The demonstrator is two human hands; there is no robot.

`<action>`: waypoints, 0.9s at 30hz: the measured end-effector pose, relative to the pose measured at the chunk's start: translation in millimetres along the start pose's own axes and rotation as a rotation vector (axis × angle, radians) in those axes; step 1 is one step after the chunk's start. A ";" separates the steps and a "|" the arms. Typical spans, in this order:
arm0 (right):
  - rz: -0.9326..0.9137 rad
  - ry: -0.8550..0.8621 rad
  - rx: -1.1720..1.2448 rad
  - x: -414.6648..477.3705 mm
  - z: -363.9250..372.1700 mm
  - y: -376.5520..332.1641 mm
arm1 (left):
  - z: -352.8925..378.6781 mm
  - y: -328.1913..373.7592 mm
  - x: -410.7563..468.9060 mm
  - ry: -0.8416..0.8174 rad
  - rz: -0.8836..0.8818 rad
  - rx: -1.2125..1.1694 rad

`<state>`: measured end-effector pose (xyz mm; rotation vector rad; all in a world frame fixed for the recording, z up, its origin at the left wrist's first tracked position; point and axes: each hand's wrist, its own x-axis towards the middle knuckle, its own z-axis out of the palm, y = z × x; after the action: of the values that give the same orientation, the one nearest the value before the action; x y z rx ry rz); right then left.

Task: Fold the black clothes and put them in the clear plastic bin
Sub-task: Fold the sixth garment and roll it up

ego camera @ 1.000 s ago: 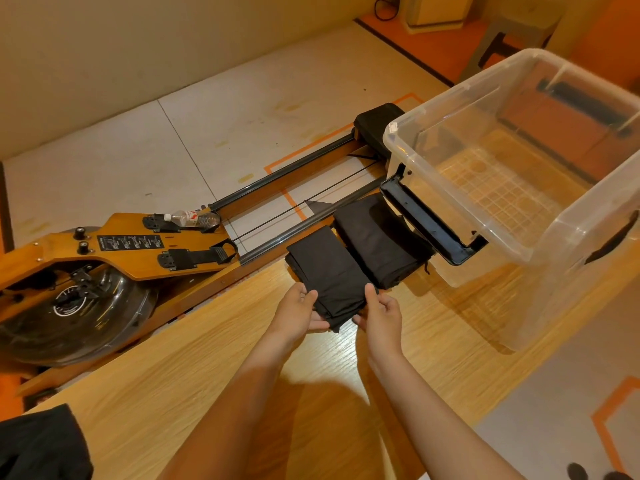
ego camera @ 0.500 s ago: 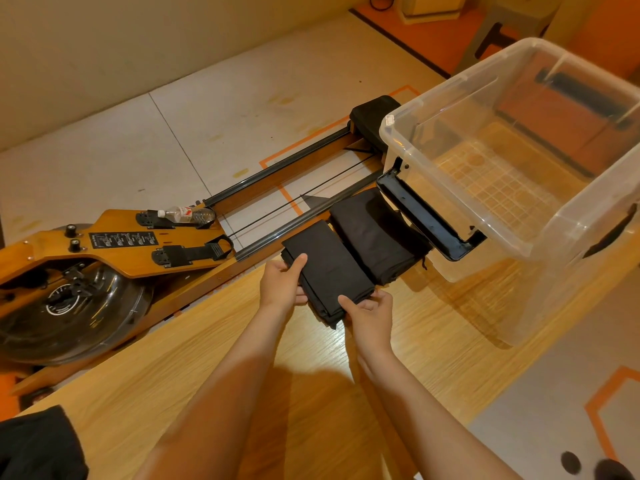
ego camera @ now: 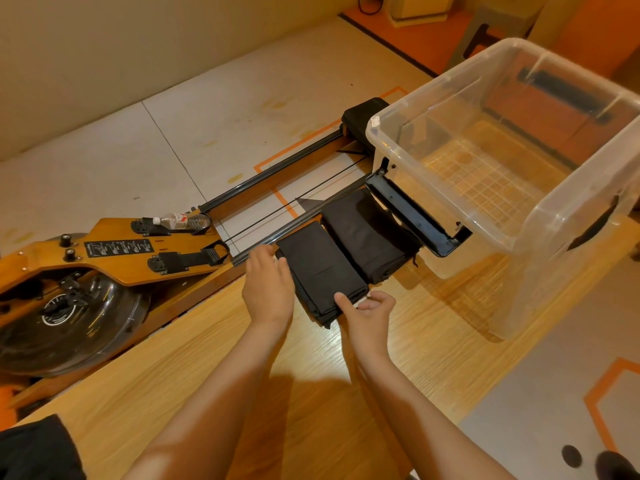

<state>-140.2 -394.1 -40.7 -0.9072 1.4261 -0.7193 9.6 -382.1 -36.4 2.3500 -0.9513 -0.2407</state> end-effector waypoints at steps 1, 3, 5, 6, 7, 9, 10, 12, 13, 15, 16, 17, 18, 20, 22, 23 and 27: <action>-0.008 0.017 0.021 -0.8 -4.0 1.0 | -0.6 4.6 -7.9 0.015 0.180 0.057; -0.031 0.037 0.027 -2.5 -8.8 3.8 | 4.0 12.8 -21.2 -0.099 0.452 0.148; -0.036 0.032 -0.001 -4.4 -7.5 5.5 | 12.9 12.6 -27.0 -0.245 0.513 0.235; -0.033 0.026 -0.020 -4.0 -5.7 5.5 | 16.7 9.4 -27.6 -0.298 0.491 0.280; -0.028 0.019 -0.039 -2.3 -4.1 4.8 | 19.6 4.6 -27.9 -0.342 0.455 0.323; -0.036 0.020 -0.087 3.8 -3.3 3.5 | 21.8 -3.4 -28.9 -0.415 0.394 0.374; -0.064 0.032 -0.119 4.8 -4.3 2.7 | 21.8 -6.2 -29.6 -0.442 0.382 0.394; -0.223 0.076 -0.227 1.6 -7.9 3.2 | 20.5 -8.1 -30.0 -0.453 0.377 0.419; -0.348 0.094 -0.322 -2.2 -10.2 4.8 | 19.6 -6.7 -29.7 -0.437 0.369 0.410; -0.635 0.068 -0.548 -10.0 -13.6 8.1 | 17.2 -1.2 -28.6 -0.376 0.336 0.363; -0.770 0.025 -0.651 -11.0 -13.3 8.6 | 15.6 1.8 -27.6 -0.347 0.313 0.335; -0.880 -0.035 -0.745 -9.0 -10.7 7.6 | 14.5 3.6 -26.5 -0.329 0.290 0.314; -0.957 -0.098 -0.833 -4.1 -5.5 4.8 | 14.1 3.5 -25.3 -0.323 0.274 0.310; -1.030 -0.205 -0.996 10.5 8.8 -4.8 | 15.4 -0.7 -25.0 -0.339 0.268 0.353; -1.021 -0.284 -1.182 26.1 21.0 -13.2 | 19.6 -7.3 -28.0 -0.366 0.268 0.370; -0.993 -0.309 -1.272 33.3 24.3 -14.6 | 22.1 -9.8 -30.1 -0.375 0.261 0.363; -0.862 -0.426 -1.404 52.6 23.9 -6.4 | 30.9 -13.4 -33.7 -0.376 0.236 0.362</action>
<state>-113.4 -440.5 -63.4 -2.6620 0.9627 0.0583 -18.6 -365.4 -70.9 2.5314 -1.5540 -0.4586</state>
